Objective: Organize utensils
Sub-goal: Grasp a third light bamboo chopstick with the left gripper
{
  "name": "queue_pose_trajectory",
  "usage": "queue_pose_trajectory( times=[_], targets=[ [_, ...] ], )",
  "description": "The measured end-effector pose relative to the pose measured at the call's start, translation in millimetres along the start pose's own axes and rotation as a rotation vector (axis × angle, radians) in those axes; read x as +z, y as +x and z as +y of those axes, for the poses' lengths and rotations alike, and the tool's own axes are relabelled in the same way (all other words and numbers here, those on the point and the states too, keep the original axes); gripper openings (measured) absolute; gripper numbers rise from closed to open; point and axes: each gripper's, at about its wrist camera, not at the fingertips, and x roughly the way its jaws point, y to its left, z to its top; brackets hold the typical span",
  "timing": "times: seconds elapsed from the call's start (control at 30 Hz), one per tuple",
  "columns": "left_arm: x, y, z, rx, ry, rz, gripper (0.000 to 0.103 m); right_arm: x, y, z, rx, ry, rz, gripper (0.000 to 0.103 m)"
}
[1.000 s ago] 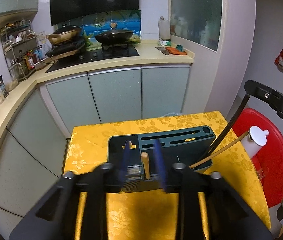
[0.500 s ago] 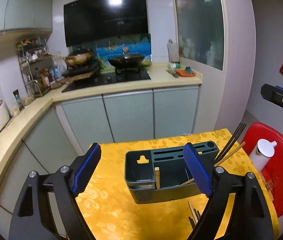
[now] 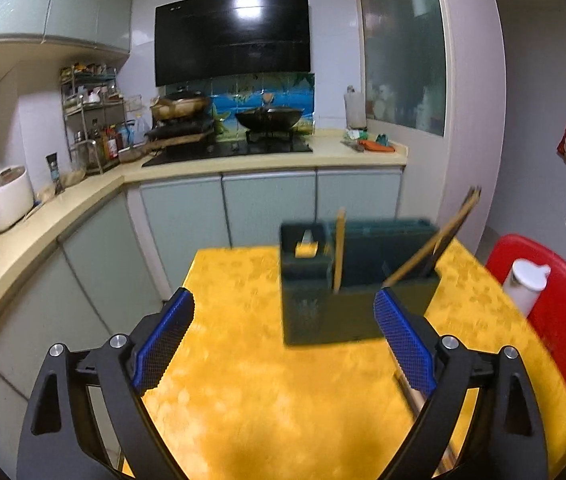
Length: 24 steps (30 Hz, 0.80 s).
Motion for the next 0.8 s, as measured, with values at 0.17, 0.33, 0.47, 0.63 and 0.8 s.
queue_pose_trajectory(
  times=[0.17, 0.33, 0.47, 0.63, 0.8],
  targets=[
    [-58.0, -5.8, 1.0, 0.019, 0.034, 0.020, 0.088, -62.0, -6.3, 4.9, -0.030, -0.024, 0.053, 0.081],
    [-117.8, -12.9, -10.9, -0.021, 0.053, 0.084, 0.089, -106.5, -11.4, 6.4, -0.041, -0.022, 0.119, 0.081],
    [-150.1, -22.5, -29.3, -0.056, 0.083, 0.104, 0.089, -126.1, -16.5, 9.4, -0.048, -0.027, 0.142, 0.081],
    [-179.0, -37.0, -49.1, -0.129, 0.095, 0.153, 0.089, -144.2, -22.0, 9.0, -0.044, -0.014, 0.164, 0.081],
    [-198.2, -48.8, -68.0, -0.219, 0.132, 0.217, 0.088, -155.2, -22.2, 3.1, -0.047, 0.004, 0.188, 0.081]
  ],
)
